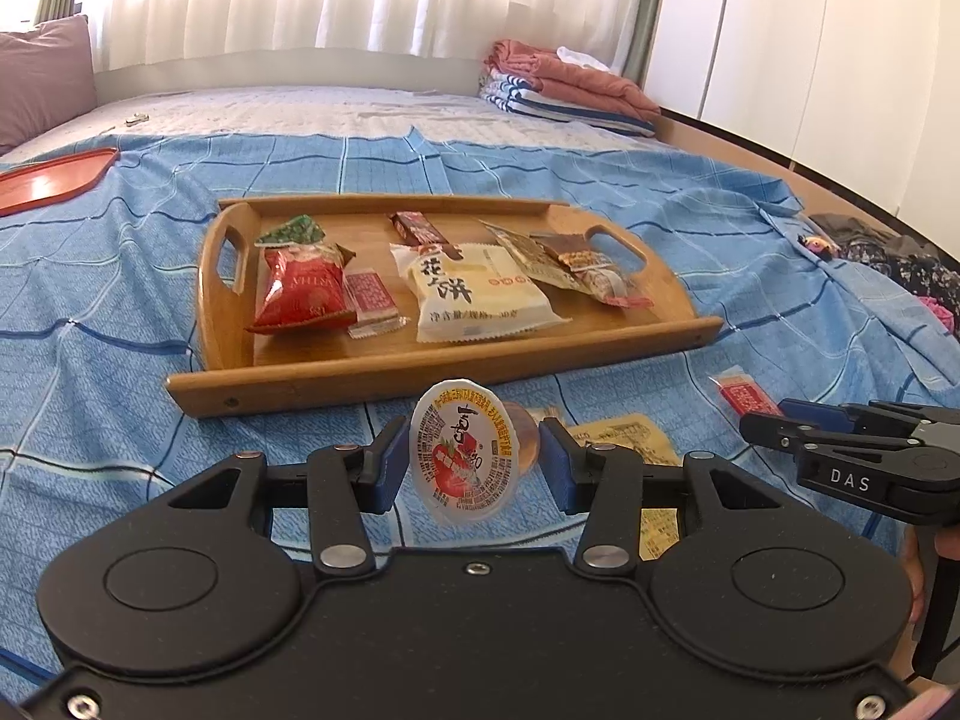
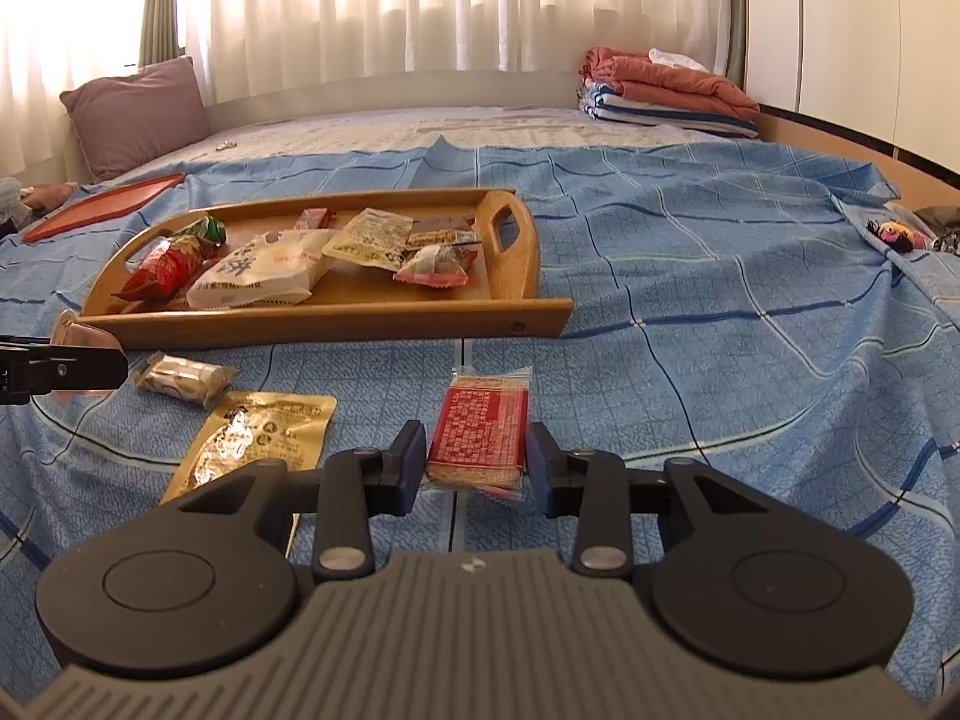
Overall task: Organize snacks
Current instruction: 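Carry the jelly cup and red-patterned packet over the wooden tray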
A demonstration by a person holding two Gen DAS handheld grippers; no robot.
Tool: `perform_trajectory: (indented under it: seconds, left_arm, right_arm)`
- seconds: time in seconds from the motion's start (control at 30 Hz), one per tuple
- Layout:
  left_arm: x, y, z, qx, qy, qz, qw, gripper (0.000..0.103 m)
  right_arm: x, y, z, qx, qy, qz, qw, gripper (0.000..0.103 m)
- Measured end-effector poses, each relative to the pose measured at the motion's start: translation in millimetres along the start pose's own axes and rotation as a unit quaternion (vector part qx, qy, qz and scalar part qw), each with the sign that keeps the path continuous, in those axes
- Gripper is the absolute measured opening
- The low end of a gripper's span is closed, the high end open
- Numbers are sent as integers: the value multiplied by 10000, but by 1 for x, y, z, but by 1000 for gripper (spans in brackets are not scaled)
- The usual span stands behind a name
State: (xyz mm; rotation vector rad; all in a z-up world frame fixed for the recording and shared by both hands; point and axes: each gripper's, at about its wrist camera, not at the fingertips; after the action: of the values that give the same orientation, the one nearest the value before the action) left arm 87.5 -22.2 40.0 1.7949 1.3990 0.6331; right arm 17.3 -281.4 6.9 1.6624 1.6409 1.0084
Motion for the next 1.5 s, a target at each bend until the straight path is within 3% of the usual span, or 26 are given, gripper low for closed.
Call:
perform_trajectory:
  seconds: [0.27, 0.8, 1.13, 1.5]
  left_arm:
    - [6, 22, 3, -153, 299, 42, 9994, 44]
    - [45, 120, 40, -369, 544, -443, 9969, 44]
    - [53, 166, 115, 144, 651, -777, 9947, 44]
    - [59, 171, 194, 698, 818, -1066, 9885, 44]
  right_arm:
    - [4, 21, -6, -221, 97, -30, 9997, 41]
    - [7, 111, 32, -511, 431, -101, 9977, 41]
    - [-6, 161, 101, -270, 574, 156, 9979, 41]
    - [-24, 177, 179, 166, 523, 454, 9975, 41]
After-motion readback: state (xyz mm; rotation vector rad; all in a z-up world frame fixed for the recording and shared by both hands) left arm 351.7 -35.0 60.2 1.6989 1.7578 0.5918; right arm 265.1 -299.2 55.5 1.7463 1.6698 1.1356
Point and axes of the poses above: each gripper's, at about its wrist camera, not at the fingertips, and z roughly the way its jaws point, x to its left, y to its top, and after that the axes turned 7 degrees about y, right-handed
